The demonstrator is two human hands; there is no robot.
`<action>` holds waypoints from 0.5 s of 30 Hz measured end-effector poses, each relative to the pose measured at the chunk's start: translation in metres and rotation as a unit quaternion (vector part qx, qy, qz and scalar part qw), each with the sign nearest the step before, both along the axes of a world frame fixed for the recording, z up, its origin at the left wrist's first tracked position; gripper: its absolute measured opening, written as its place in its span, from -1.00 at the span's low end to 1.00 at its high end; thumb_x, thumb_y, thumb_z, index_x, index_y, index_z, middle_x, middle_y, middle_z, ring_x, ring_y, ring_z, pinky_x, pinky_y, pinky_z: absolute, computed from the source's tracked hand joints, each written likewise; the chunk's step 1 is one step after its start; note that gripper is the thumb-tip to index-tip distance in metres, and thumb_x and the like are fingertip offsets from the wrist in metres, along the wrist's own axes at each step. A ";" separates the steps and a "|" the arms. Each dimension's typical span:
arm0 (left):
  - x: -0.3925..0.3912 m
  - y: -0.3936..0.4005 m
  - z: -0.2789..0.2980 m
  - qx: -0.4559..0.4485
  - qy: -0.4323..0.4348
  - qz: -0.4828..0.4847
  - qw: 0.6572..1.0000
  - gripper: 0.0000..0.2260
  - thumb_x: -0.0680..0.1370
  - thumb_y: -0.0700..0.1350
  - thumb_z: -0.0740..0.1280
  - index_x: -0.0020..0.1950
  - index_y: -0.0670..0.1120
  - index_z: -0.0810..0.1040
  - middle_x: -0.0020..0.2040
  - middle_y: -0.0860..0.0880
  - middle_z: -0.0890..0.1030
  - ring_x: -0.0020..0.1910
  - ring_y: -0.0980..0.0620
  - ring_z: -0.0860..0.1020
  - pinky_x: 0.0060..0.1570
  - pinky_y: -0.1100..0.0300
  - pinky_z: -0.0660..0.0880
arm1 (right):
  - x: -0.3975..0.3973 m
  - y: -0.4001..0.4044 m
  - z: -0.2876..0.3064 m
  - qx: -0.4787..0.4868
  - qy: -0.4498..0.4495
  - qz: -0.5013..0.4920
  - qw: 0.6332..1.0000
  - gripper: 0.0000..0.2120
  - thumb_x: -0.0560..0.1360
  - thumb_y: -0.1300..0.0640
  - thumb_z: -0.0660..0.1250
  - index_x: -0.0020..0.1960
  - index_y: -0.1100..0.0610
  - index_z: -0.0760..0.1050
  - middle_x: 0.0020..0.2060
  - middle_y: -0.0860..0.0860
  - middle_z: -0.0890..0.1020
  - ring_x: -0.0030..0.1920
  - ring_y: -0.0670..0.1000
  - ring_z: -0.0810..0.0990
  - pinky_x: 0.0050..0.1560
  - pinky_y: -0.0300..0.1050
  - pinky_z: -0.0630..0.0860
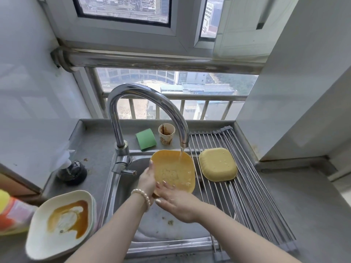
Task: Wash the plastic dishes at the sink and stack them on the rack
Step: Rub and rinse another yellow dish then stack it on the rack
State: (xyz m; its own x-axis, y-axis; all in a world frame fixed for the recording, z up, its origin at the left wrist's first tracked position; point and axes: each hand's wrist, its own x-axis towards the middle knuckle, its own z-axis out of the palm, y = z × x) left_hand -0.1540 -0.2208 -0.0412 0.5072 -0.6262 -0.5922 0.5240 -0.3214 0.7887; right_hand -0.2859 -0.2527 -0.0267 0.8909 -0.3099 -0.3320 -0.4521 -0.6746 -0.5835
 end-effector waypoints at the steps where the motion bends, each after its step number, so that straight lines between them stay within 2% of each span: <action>1: 0.002 0.000 0.001 0.027 -0.042 -0.005 0.999 -0.42 0.46 0.33 0.16 0.12 -0.15 0.52 -0.03 -0.19 0.66 -0.03 -0.20 0.64 0.07 -0.19 0.55 | -0.004 -0.003 -0.002 -0.030 -0.001 0.005 1.000 -0.50 0.65 -0.09 0.02 0.55 -0.01 0.06 0.55 -0.04 0.04 0.54 -0.06 -0.08 0.48 -0.18 -0.15; 3: 0.008 0.000 0.002 0.087 -0.134 -0.026 0.987 -0.55 0.58 0.24 0.11 -0.08 -0.12 0.53 -0.10 -0.18 0.64 -0.08 -0.19 0.62 0.06 -0.14 0.55 | -0.008 -0.008 -0.011 -0.134 -0.051 0.009 0.990 -0.54 0.63 -0.07 0.11 0.48 0.08 0.30 0.49 0.00 0.26 0.50 -0.04 0.16 0.49 -0.16 -0.02; 5: 0.017 -0.002 0.000 0.129 -0.162 -0.052 0.977 -0.58 0.63 0.15 0.12 -0.19 -0.13 0.51 -0.15 -0.20 0.59 -0.14 -0.17 0.58 0.04 -0.08 0.55 | -0.013 -0.012 -0.021 -0.294 -0.160 -0.003 0.942 -0.62 0.54 -0.08 0.18 0.15 0.12 0.62 0.21 0.03 0.60 0.23 -0.02 0.56 0.40 -0.04 0.24; 6: 0.022 -0.002 0.001 0.138 -0.157 -0.068 0.976 -0.61 0.63 0.10 0.15 -0.18 -0.17 0.52 -0.15 -0.20 0.57 -0.13 -0.17 0.57 0.03 -0.06 0.54 | -0.017 -0.015 -0.030 -0.349 -0.216 -0.021 0.912 -0.65 0.49 -0.09 0.21 -0.04 0.11 0.68 0.04 0.01 0.69 0.05 -0.02 0.66 0.32 0.00 0.36; 7: 0.027 -0.004 0.001 0.149 -0.143 -0.084 0.975 -0.64 0.63 0.05 0.18 -0.12 -0.22 0.55 -0.14 -0.21 0.58 -0.09 -0.20 0.59 0.04 -0.13 0.55 | -0.021 -0.018 -0.037 -0.378 -0.261 -0.040 0.887 -0.65 0.48 -0.11 0.25 -0.19 0.11 0.66 -0.09 0.00 0.71 -0.07 -0.02 0.68 0.25 0.02 0.46; 9: 0.030 -0.002 0.012 0.169 -0.094 -0.107 0.975 -0.74 0.63 -0.11 0.20 -0.02 -0.31 0.52 -0.11 -0.25 0.58 -0.09 -0.25 0.60 -0.15 -0.23 0.59 | -0.027 -0.022 -0.048 -0.397 -0.321 -0.083 0.856 -0.56 0.52 -0.18 0.26 -0.33 0.13 0.58 -0.27 -0.01 0.69 -0.21 -0.01 0.67 0.15 0.01 0.56; 10: 0.027 0.001 0.018 0.165 -0.052 -0.104 0.979 -0.80 0.63 -0.21 0.17 -0.05 -0.33 0.47 -0.11 -0.26 0.56 -0.13 -0.25 0.58 -0.26 -0.20 0.60 | -0.029 -0.021 -0.048 -0.385 -0.339 -0.116 0.850 -0.50 0.53 -0.22 0.25 -0.37 0.14 0.54 -0.35 -0.01 0.65 -0.27 0.00 0.64 0.09 -0.01 0.57; 11: 0.025 0.002 0.022 0.155 -0.006 -0.087 0.984 -0.84 0.61 -0.30 0.12 -0.08 -0.33 0.43 -0.11 -0.26 0.54 -0.14 -0.25 0.56 -0.26 -0.16 0.60 | -0.026 -0.019 -0.047 -0.358 -0.361 -0.158 0.846 -0.47 0.52 -0.24 0.25 -0.40 0.15 0.49 -0.42 -0.01 0.59 -0.32 0.01 0.58 -0.01 -0.03 0.56; 13: 0.022 0.002 0.022 0.092 0.083 -0.042 0.991 -0.82 0.55 -0.39 0.05 0.02 -0.37 0.42 -0.02 -0.29 0.53 -0.04 -0.26 0.52 -0.01 -0.16 0.51 | -0.017 -0.015 -0.035 -0.282 -0.408 -0.239 0.835 -0.44 0.52 -0.25 0.24 -0.44 0.17 0.37 -0.49 0.01 0.44 -0.38 0.00 0.42 -0.25 -0.10 0.44; 15: 0.017 -0.003 0.020 0.015 0.150 -0.016 0.988 -0.71 0.52 -0.37 0.07 0.21 -0.33 0.41 0.10 -0.30 0.51 0.03 -0.25 0.50 0.09 -0.16 0.47 | -0.005 -0.013 -0.019 -0.214 -0.425 -0.318 0.820 -0.46 0.52 -0.24 0.24 -0.45 0.12 0.28 -0.50 -0.02 0.36 -0.41 -0.04 0.32 -0.36 -0.12 0.32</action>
State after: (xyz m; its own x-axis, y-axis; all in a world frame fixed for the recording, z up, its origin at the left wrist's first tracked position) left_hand -0.1369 -0.2233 -0.0214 0.2859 -0.6187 -0.7318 0.7219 -0.3632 0.5890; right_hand -0.2913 -0.2656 -0.0458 0.3571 -0.7274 0.5860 -0.3445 -0.6857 -0.6412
